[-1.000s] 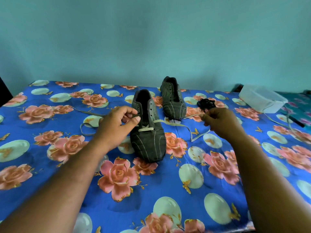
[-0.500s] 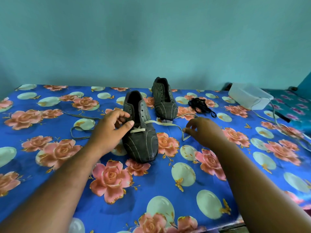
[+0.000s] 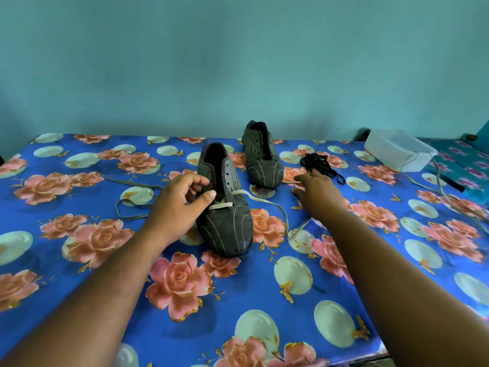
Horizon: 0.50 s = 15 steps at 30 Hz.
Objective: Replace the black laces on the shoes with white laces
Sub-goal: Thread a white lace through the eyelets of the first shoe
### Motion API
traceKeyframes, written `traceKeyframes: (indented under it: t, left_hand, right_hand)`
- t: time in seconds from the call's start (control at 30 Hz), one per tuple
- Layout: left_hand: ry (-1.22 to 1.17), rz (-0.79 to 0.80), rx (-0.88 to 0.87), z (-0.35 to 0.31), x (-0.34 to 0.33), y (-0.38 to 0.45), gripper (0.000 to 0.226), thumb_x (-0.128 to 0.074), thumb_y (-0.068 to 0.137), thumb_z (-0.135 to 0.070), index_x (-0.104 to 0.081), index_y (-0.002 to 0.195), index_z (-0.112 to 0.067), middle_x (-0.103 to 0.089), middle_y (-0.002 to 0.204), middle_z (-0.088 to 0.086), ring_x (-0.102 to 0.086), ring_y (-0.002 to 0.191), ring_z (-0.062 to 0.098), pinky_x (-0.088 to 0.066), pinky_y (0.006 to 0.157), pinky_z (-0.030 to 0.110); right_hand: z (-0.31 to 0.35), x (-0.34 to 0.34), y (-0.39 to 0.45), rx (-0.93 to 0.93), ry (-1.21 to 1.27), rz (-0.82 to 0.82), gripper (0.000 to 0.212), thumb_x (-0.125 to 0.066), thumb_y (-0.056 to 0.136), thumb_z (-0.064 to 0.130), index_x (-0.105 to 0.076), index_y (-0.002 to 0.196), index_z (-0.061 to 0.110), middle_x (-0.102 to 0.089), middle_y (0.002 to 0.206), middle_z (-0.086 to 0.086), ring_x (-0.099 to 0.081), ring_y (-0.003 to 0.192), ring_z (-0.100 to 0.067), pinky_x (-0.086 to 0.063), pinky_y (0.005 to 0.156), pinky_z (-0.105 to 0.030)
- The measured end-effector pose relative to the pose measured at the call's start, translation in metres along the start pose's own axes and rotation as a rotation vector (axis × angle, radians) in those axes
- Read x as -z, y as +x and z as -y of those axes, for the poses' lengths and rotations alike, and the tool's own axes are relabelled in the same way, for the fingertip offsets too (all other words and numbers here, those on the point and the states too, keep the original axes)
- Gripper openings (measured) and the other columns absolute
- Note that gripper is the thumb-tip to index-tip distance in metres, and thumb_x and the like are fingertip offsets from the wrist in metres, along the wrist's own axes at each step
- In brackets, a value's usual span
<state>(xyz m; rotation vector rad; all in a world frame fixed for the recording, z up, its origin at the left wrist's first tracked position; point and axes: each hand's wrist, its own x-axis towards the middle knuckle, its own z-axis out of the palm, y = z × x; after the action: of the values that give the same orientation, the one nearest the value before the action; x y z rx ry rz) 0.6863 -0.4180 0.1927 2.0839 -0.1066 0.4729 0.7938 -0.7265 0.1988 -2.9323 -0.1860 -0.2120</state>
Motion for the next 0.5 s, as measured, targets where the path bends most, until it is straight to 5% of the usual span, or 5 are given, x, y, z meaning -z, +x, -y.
traceKeyframes:
  t: [0.13, 0.5]
  left_hand:
    - [0.011, 0.000, -0.006, -0.002, -0.001, 0.000, 0.019, -0.072, 0.092, -0.029, -0.063, 0.109, -0.029, -0.061, 0.103, -0.002, -0.059, 0.091, 0.015, -0.050, 0.080, 0.026]
    - [-0.031, 0.007, 0.034, -0.002, 0.000, -0.001, 0.021, -0.073, 0.092, -0.029, -0.063, 0.110, -0.031, -0.062, 0.106, -0.002, -0.059, 0.093, 0.015, -0.052, 0.084, 0.030]
  right_hand:
    - [0.003, -0.009, 0.008, -0.059, -0.092, 0.012, 0.043, -0.049, 0.102, 0.050, -0.056, 0.139, 0.030, -0.048, 0.141, -0.008, -0.037, 0.136, -0.031, -0.037, 0.104, -0.050]
    - [0.014, -0.008, 0.010, 0.025, -0.045, 0.005, 0.024, -0.057, 0.100, 0.040, -0.068, 0.121, 0.038, -0.058, 0.126, -0.002, -0.042, 0.130, -0.027, -0.035, 0.100, -0.046]
